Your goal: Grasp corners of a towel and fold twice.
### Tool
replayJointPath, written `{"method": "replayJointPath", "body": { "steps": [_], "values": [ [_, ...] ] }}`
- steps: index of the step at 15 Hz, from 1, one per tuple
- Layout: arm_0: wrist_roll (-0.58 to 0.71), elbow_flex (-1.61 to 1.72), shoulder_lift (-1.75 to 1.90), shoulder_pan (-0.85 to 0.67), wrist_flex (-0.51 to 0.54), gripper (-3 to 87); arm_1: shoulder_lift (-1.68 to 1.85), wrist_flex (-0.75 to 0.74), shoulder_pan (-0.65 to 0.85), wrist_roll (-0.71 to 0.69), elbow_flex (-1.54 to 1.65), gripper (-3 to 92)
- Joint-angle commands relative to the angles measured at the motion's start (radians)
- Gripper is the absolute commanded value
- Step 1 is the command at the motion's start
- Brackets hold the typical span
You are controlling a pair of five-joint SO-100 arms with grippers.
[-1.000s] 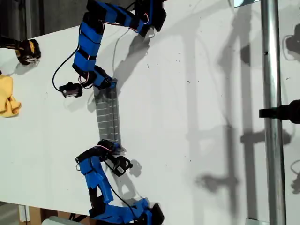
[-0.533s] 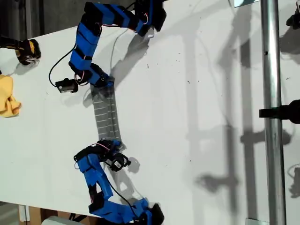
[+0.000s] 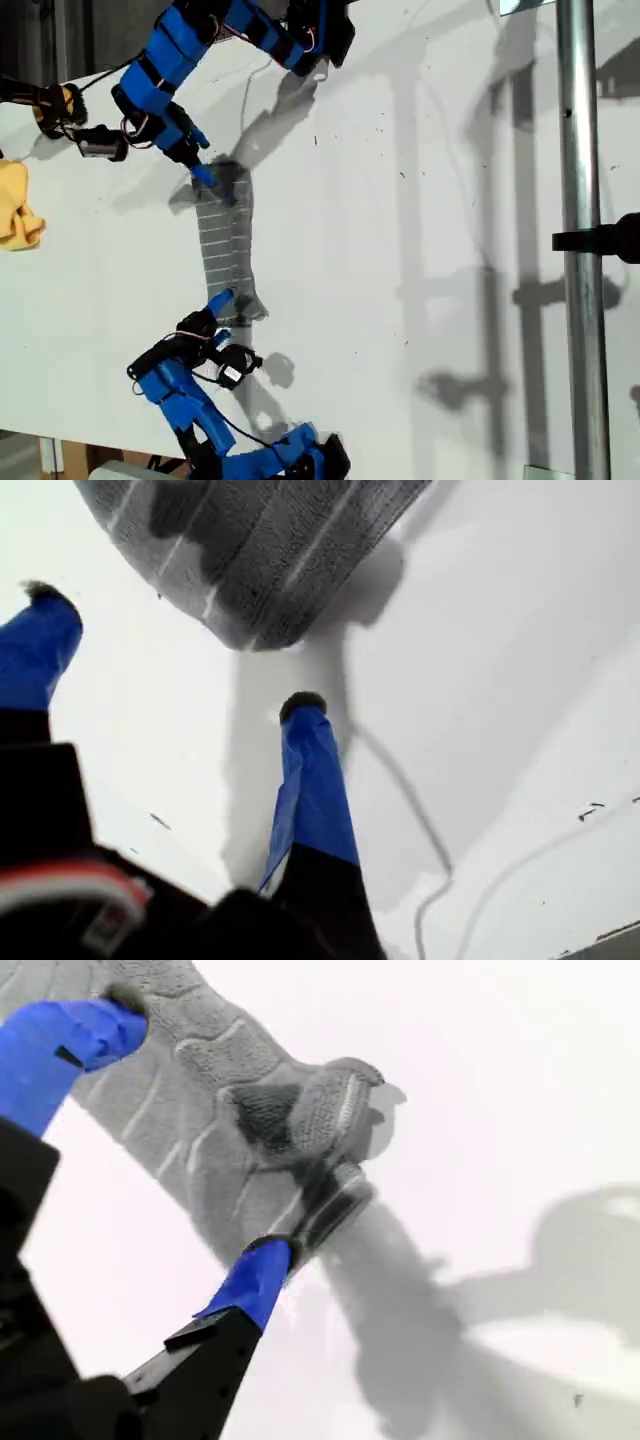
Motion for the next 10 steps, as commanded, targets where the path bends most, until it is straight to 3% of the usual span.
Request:
{"method": "replayJointPath", "body": {
  "steps": [1, 4, 8, 10],
  "values": [
    [-0.025, 0.163, 0.307, 0.029, -0.020, 40.0, 0.219, 0.017, 0.066, 0.025, 0.063, 39.4],
    [-0.084, 0.568, 0.719, 0.072, -0.173, 31.2, 0.454, -0.015, 0.163, 0.069, 0.307, 37.3],
    [-0.175, 1.095, 1.166, 0.186, -0.442, 4.5, 0.736, -0.103, 0.201, 0.164, 0.634, 36.5],
    [-0.224, 1.350, 1.436, 0.236, -0.543, -1.5, 0.810, -0.149, 0.173, 0.221, 0.738, 36.1]
  ]
}}
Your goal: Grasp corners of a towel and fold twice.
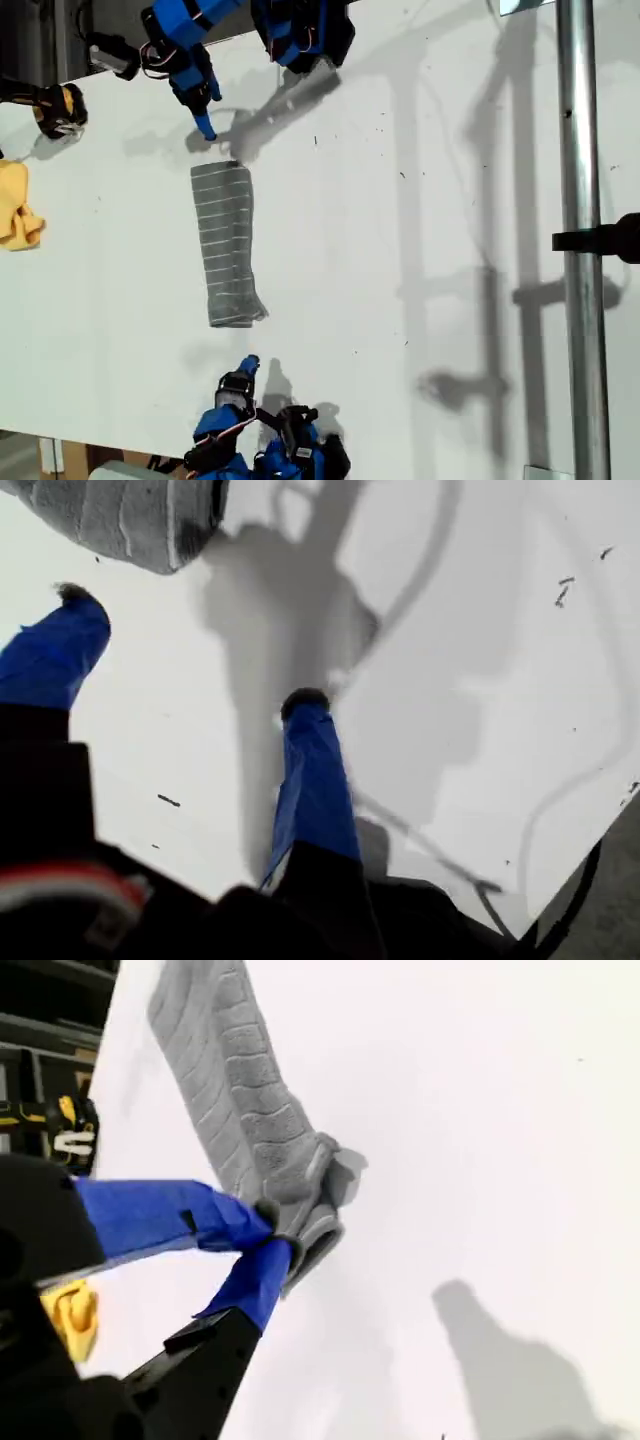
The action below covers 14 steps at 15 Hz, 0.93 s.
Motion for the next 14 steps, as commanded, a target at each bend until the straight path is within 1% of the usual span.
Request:
{"method": "replayJointPath", "body": {
  "steps": [1, 3, 4, 5, 6, 8, 9, 11, 14],
  "values": [
    [-0.058, 0.247, 0.318, 0.046, -0.089, -1.6, 0.075, -0.058, -0.020, 0.052, 0.071, 36.3],
    [-0.089, 0.436, 0.598, 0.101, -0.101, -1.7, 0.091, -0.117, -0.028, 0.072, 0.141, 36.8],
    [-0.089, 0.512, 0.759, 0.120, -0.074, -1.7, 0.089, -0.150, -0.035, 0.072, 0.152, 37.9],
    [-0.097, 0.578, 0.928, 0.121, 0.002, -1.7, 0.075, -0.193, -0.035, 0.064, 0.150, 38.7],
    [-0.106, 0.623, 0.996, 0.124, 0.037, -1.7, 0.041, -0.242, -0.038, 0.055, 0.135, 39.4],
    [-0.114, 0.706, 0.992, 0.175, -0.041, -1.7, -0.135, -0.321, -0.058, 0.046, 0.031, 40.4],
    [-0.127, 0.744, 0.992, 0.183, -0.052, -1.6, -0.244, -0.360, -0.086, 0.041, -0.040, 40.7],
    [-0.115, 0.755, 0.992, 0.195, -0.051, -1.6, -0.453, -0.423, -0.124, 0.015, -0.193, 41.0],
    [-0.124, 0.767, 0.992, 0.187, -0.034, -1.6, -0.719, -0.448, -0.140, -0.020, -0.400, 40.9]
  ]
}}
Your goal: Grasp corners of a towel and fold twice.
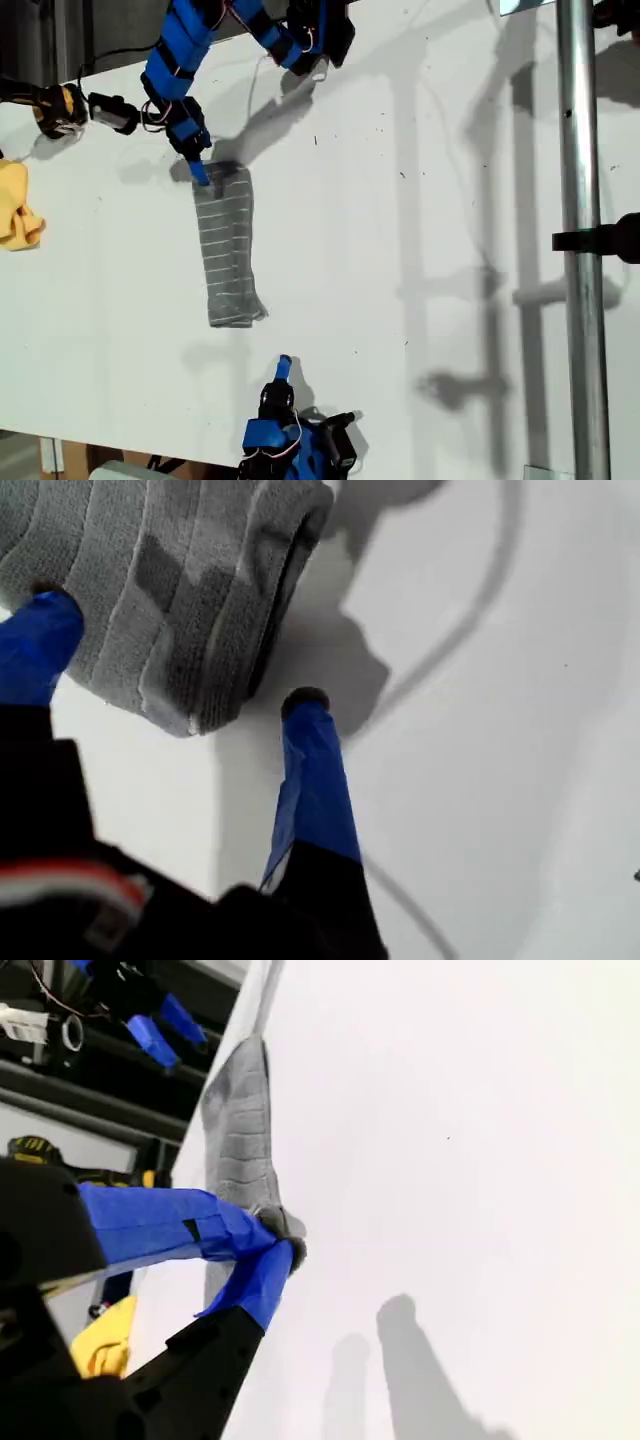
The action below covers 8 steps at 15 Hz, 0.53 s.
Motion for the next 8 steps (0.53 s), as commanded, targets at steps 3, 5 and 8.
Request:
{"method": "replayJointPath", "body": {
  "steps": [3, 5, 8],
  "values": [
    [-0.012, 0.009, 0.006, 0.003, -0.003, -1.6, -0.302, -0.009, -0.028, -0.048, -0.282, 40.8],
    [-0.012, 0.012, 0.006, 0.000, -0.003, -1.6, -0.439, 0.077, -0.055, -0.064, -0.445, 41.0],
    [-0.015, 0.014, 0.006, -0.003, -0.002, -1.6, -0.485, 0.083, -0.115, -0.066, -0.515, 29.5]
  ]
}}
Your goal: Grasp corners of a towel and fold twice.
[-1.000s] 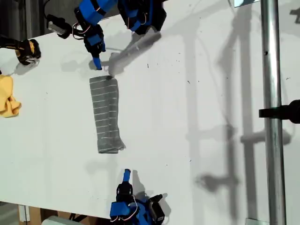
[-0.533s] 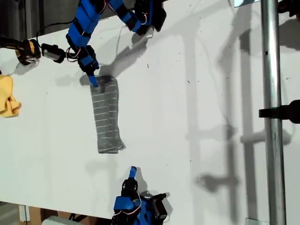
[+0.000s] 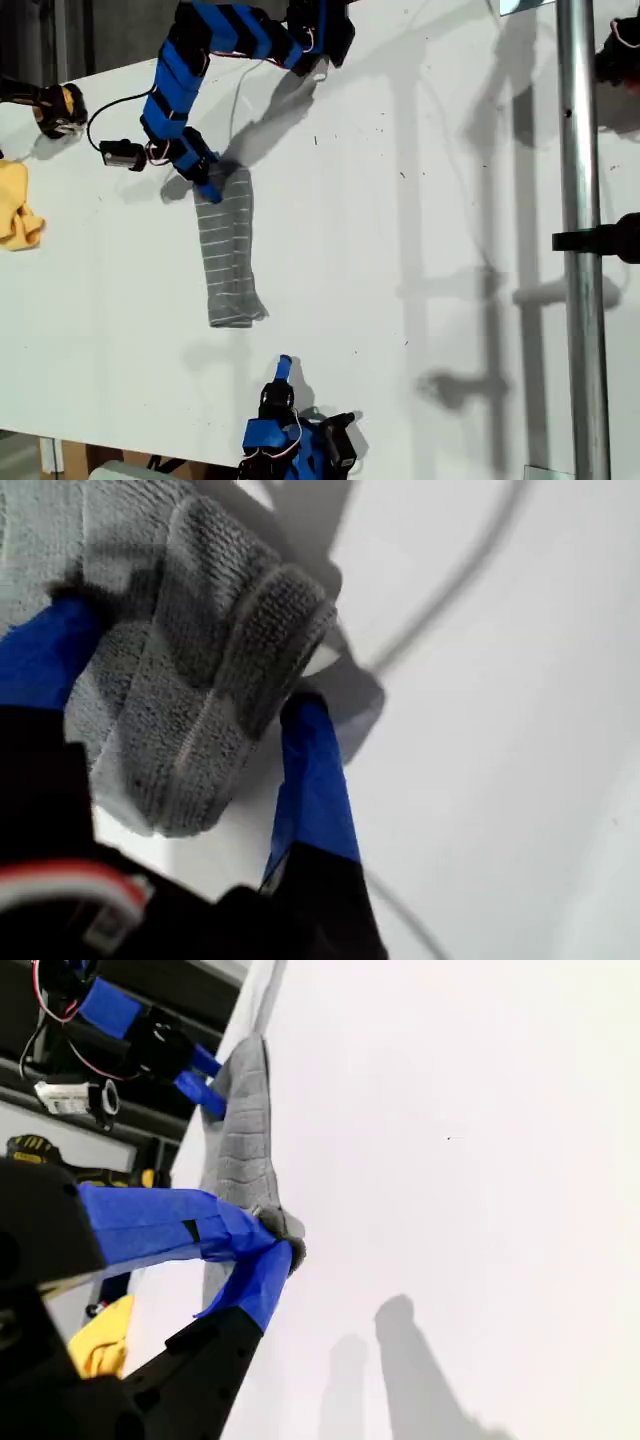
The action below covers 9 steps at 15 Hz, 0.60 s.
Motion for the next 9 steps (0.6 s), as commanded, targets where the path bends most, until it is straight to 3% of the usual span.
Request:
{"method": "replayJointPath", "body": {
  "steps": [1, 4, 9],
  "values": [
    [-0.012, 0.008, 0.006, -0.003, -0.002, -1.6, 0.006, -0.003, -0.057, 0.003, -0.074, 6.2],
    [-0.014, 0.008, 0.006, -0.005, 0.000, -1.6, 0.015, 0.008, -0.081, -0.003, -0.086, -0.1],
    [-0.015, 0.008, 0.006, -0.008, 0.002, -1.6, 0.245, 0.109, -0.006, -0.009, 0.087, -0.1]
  ]
}}
